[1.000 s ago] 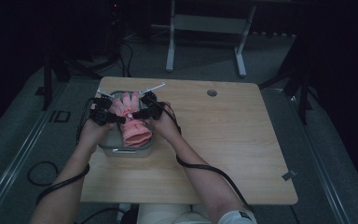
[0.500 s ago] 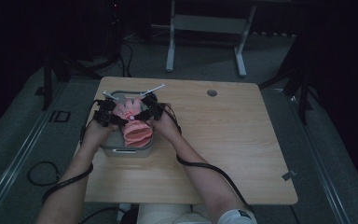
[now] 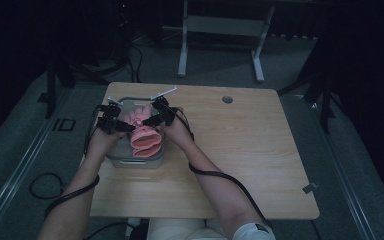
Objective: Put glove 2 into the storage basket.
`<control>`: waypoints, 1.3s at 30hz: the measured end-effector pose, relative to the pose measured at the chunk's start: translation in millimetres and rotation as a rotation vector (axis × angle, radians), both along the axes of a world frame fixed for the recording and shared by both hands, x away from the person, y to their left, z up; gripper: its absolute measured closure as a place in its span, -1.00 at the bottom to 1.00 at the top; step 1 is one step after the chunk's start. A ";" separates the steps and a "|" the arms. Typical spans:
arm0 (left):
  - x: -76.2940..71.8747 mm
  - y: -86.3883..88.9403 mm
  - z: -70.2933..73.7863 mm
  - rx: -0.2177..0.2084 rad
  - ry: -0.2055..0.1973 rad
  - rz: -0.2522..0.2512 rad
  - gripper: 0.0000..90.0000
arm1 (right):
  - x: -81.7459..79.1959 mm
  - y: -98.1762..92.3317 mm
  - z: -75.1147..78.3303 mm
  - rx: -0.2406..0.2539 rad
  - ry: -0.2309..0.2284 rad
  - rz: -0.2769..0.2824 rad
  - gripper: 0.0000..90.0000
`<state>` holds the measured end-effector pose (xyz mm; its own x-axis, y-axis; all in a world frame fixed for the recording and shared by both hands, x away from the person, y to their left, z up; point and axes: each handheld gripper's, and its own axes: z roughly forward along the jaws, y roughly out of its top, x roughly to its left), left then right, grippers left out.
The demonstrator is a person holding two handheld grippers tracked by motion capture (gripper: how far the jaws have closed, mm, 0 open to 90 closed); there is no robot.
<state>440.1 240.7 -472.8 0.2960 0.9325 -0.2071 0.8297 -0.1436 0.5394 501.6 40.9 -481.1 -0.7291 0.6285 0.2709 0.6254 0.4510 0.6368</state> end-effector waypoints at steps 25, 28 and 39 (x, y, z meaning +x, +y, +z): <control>-24.9 -22.3 44.2 -0.085 -0.162 -0.091 -0.72 | -14.6 -40.5 41.0 0.116 -0.082 0.052 -0.49; -29.8 -28.3 46.7 -0.107 -0.191 -0.098 -0.90 | -18.3 -50.7 42.1 0.106 -0.106 0.070 -0.57; -44.3 -62.1 53.6 -0.139 -0.264 -0.193 -0.92 | -28.0 -94.5 41.7 0.068 -0.151 0.087 -0.67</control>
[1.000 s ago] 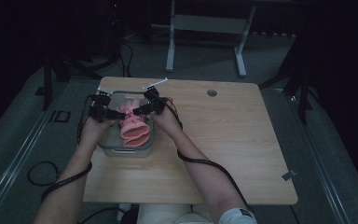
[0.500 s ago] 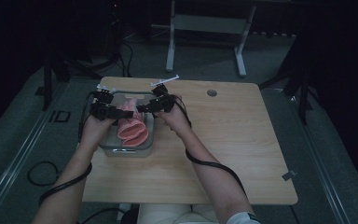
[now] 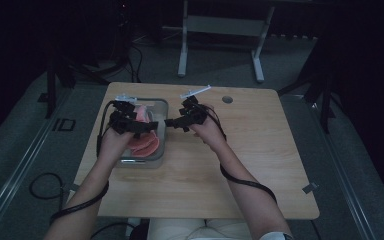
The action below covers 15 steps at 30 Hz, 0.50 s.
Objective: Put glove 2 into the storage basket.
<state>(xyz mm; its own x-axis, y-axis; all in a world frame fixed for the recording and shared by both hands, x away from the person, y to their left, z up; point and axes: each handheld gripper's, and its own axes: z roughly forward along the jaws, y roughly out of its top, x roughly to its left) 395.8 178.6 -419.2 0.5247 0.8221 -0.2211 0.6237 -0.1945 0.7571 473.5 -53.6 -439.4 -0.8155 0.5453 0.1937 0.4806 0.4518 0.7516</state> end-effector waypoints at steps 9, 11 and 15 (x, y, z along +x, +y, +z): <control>-14.7 -44.5 0.2 0.009 -0.044 -0.130 -0.92 | -14.3 -30.6 -6.4 -0.024 -0.014 0.004 -0.68; -16.4 -48.4 0.6 0.004 -0.047 -0.143 -0.92 | -14.3 -30.6 -6.4 -0.024 -0.014 0.004 -0.68; -24.5 -67.3 0.6 -0.014 -0.051 -0.202 -0.92 | -22.7 -44.9 -12.9 -0.045 -0.038 -0.002 -0.68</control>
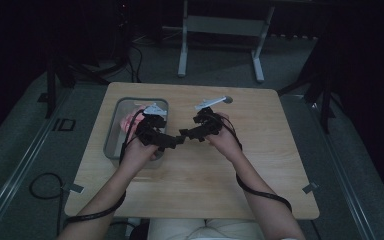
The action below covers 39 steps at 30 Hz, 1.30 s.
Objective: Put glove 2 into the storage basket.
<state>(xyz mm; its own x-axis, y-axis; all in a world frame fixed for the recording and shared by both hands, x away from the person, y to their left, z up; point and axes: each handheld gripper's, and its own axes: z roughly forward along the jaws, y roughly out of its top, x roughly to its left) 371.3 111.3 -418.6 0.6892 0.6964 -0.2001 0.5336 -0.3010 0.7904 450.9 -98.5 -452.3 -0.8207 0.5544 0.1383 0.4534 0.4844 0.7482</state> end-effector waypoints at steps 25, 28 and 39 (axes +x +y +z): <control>-31.0 -60.8 -37.5 0.041 -0.003 -0.129 -0.92 | -23.2 -41.9 -42.0 0.010 0.000 -0.014 -0.68; -36.2 -68.3 -45.3 0.080 -0.023 -0.149 -0.92 | -25.7 -46.9 -48.7 -0.001 -0.007 -0.014 -0.68; -47.3 -86.5 -73.1 0.143 -0.037 -0.191 -0.92 | -31.1 -65.4 -67.0 -0.017 -0.004 -0.034 -0.68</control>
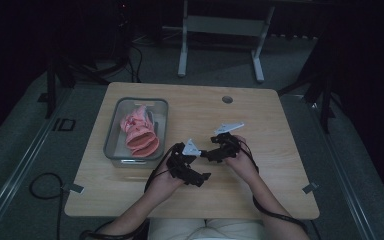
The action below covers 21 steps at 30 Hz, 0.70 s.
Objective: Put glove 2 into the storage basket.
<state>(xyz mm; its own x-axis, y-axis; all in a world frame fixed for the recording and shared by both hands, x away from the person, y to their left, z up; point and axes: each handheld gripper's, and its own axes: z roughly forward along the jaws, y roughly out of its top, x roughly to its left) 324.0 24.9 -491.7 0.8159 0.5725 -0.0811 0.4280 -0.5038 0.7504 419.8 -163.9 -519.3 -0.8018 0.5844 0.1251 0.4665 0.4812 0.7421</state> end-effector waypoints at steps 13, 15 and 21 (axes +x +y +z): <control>-8.0 0.9 -30.8 0.017 0.011 -0.008 -0.92 | -4.4 -12.0 -16.0 -0.016 -0.021 -0.015 -0.68; -9.2 0.9 -32.3 0.022 0.002 -0.007 -0.92 | -5.2 -13.5 -17.6 -0.020 -0.022 -0.015 -0.68; -15.2 0.3 -41.2 0.034 -0.020 -0.020 -0.92 | -9.0 -18.1 -20.2 -0.011 -0.028 -0.024 -0.68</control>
<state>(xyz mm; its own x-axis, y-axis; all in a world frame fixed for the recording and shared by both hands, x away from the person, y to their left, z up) 308.8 25.2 -532.9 0.8283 0.5585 -0.0456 0.4030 -0.5372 0.7409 410.8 -182.0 -539.5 -0.7908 0.6045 0.0965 0.4573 0.4786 0.7495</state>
